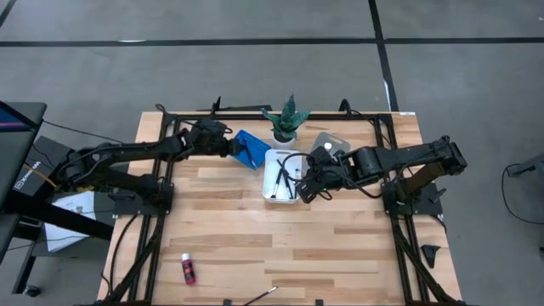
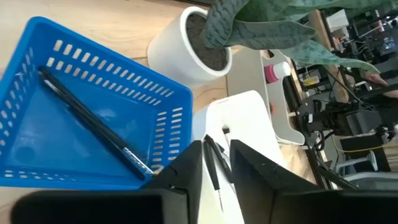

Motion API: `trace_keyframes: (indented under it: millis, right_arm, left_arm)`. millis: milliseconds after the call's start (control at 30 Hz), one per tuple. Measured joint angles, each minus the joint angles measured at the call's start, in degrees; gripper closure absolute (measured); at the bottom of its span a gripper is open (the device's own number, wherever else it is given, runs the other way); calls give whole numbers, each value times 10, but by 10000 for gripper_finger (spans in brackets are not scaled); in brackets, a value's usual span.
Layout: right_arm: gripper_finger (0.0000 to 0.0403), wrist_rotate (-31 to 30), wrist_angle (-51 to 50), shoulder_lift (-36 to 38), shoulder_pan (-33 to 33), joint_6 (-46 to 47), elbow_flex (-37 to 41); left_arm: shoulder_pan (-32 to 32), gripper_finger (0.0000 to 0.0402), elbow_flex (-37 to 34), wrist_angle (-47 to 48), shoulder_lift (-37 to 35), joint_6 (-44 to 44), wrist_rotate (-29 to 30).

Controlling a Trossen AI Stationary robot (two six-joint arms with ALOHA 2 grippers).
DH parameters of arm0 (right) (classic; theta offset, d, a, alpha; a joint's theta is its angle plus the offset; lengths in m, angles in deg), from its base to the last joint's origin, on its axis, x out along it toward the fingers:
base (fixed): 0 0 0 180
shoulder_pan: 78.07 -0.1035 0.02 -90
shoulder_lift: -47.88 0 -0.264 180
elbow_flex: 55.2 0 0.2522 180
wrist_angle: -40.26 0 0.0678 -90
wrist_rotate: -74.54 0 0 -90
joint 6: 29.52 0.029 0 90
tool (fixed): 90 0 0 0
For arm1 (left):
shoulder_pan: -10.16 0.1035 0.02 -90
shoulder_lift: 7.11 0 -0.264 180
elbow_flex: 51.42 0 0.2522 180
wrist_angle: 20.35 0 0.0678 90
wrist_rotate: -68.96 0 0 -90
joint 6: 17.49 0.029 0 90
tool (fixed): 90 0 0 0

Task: Pick & Place Paint Supplies
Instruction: Put the small gold paint brush into the blue bin, then put the small black paint brush into the blue bin

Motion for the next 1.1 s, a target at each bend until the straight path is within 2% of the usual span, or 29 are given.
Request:
trace_keyframes:
  millis: [300, 1100]
  right_arm:
    - [233, 0, 1, 0, -9, 0, 0]
    - [233, -1, 4, 0, -31, 10, 0]
  left_arm:
    - [-21, 289, 0, -15, 0, -2, 0]
    - [-136, 288, 0, -16, 0, 13, 0]
